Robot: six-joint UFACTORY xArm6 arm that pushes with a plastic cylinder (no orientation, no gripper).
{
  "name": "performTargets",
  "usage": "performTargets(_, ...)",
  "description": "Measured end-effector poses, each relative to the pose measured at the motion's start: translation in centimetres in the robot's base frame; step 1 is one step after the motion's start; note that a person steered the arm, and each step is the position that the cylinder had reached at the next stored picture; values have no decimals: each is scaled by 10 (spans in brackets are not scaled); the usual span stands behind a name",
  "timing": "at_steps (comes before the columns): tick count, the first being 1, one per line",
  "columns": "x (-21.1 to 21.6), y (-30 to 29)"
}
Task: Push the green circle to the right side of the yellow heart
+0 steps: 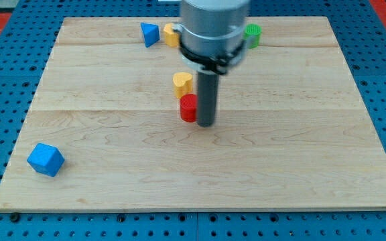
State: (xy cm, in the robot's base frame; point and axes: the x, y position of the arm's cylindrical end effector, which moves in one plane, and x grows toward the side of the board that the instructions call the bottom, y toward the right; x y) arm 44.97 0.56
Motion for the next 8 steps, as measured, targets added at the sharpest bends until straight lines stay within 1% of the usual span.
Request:
performTargets(1, -17, 13)
performTargets(2, -31, 117)
performTargets(3, -113, 231)
performTargets(4, -216, 268)
performTargets(5, -244, 200)
performTargets(6, -223, 107)
performTargets(7, -156, 84)
performTargets(8, -123, 81)
